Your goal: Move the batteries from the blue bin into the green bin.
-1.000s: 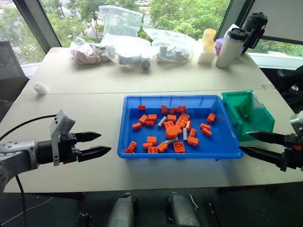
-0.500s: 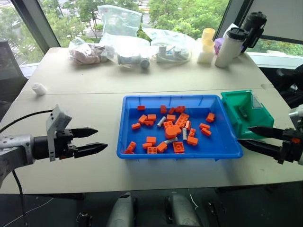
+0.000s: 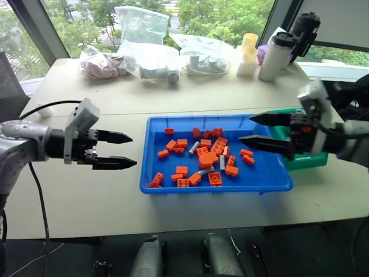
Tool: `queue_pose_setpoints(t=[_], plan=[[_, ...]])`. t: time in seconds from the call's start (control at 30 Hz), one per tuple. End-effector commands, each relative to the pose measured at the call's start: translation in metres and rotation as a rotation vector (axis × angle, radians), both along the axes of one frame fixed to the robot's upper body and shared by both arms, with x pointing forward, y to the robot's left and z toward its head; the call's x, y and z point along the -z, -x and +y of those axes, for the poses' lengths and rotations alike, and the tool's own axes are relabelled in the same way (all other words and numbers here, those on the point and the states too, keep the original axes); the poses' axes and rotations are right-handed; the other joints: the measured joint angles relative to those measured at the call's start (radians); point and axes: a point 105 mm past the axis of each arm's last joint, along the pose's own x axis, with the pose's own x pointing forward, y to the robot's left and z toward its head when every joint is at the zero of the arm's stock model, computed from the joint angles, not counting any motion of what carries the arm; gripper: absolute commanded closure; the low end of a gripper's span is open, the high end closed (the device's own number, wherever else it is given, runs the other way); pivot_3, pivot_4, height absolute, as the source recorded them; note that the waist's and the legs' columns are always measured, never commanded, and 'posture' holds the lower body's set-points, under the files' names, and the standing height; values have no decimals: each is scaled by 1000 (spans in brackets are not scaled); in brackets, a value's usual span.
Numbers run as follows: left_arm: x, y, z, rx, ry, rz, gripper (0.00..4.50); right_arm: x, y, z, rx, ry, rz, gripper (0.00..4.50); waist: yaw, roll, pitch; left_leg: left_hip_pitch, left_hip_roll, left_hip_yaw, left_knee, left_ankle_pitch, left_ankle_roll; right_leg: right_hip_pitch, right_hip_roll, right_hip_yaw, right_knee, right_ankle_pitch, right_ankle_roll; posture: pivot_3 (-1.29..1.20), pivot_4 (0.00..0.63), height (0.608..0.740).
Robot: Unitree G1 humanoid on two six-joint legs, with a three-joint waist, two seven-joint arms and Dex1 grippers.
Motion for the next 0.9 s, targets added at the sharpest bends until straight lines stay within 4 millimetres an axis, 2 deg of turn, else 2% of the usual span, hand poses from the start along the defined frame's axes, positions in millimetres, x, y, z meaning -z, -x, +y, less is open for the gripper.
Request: queue_pose_setpoints(t=[0.03, 0.1, 0.2, 0.27, 0.37, 0.47, 0.63, 0.9], plan=[[-8, -9, -1, 0, 4, -58, 0, 11, -24, 25, 0, 53, -18, 20, 3, 0, 0, -6, 0, -1, 1, 0, 0, -5, 0, 0, 1, 0, 0, 0, 150, 740], [-10, -12, -2, -16, 17, -76, 0, 21, -32, 42, -25, 82, -12, 20, 5, 0, 0, -16, -1, -1, 4, 2, -3, -15, -1, -1, 4, 1, 1, 0, 150, 740], [-8, -8, 0, -52, 33, -78, 0, 49, -56, 62, 4, 179, -3, 20, -1, 0, 0, -30, -1, -1, 15, 3, -5, -27, -3, -2, 15, 1, 1, 0, 150, 740], [-6, -4, 0, -67, 39, -73, 0, 60, -66, 66, 23, 233, -13, 20, -1, 0, 0, -30, -2, 0, 17, 2, -2, -27, -4, -2, 15, 1, 1, 0, 150, 740], [-3, 1, 0, -88, 53, -72, 0, 65, -78, 71, 75, 244, 1, 20, 0, 0, 0, -29, -2, 0, 19, 1, -2, -27, -4, -2, 15, 1, 2, 0, 150, 740], [3, 6, -1, -112, 63, -67, 0, 70, -80, 75, 71, 286, 1, 20, 4, 0, 0, -27, -2, -1, 19, 2, -3, -26, -4, -3, 17, 1, 2, 0, 150, 740], [8, 10, -6, -143, 104, -66, 0, 86, -81, 70, 77, 383, 10, 20, 3, -1, 0, -28, -2, -2, 19, 2, -3, -25, -4, -4, 16, 1, 2, 0, 150, 740], [13, 11, -10, -171, 131, -73, 0, 99, -75, 65, 52, 455, 47, 20, 1, -1, 0, -27, -2, -2, 19, 2, -3, -25, -4, -4, 17, 1, 2, 0, 150, 740]])
